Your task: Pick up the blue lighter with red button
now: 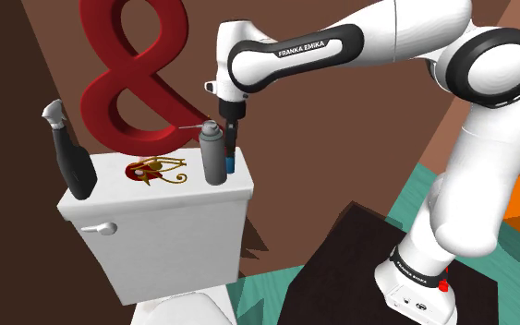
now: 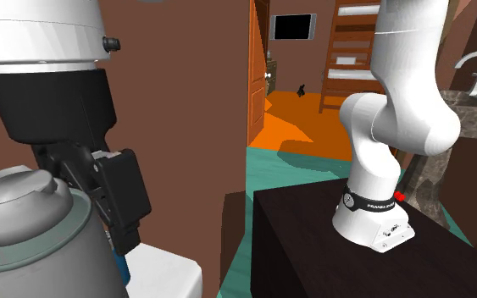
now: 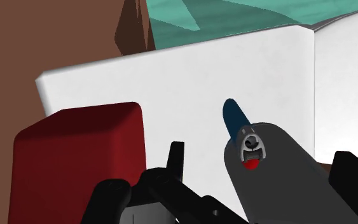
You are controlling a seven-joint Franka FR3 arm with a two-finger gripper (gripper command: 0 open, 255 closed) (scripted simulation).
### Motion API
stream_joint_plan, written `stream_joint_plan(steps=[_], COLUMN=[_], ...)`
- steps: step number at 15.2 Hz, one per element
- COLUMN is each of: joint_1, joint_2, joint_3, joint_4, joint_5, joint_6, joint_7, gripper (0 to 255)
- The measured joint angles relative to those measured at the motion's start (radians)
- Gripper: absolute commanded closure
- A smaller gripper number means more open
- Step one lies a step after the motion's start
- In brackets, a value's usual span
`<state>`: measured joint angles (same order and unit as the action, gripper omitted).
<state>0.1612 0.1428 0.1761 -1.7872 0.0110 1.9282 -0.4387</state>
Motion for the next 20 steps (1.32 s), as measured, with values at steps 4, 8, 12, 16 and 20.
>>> stream_joint_plan(steps=[4, 8, 12, 16, 20], joint_1=[0.001, 0.001, 0.000, 0.000, 0.000], joint_2=[0.002, 0.002, 0.000, -0.010, -0.014], joint_3=[0.000, 0.001, 0.000, 0.001, 0.001], joint_4=[-0.007, -0.007, -0.003, 0.032, 0.079], joint_5=[0.000, 0.000, 0.000, 0.002, 0.002], joint_6=[0.009, 0.010, 0.003, -0.042, -0.091], joint_7=[0.001, 0.001, 0.000, 0.001, 0.001], gripper=[255, 255, 255, 255, 255])
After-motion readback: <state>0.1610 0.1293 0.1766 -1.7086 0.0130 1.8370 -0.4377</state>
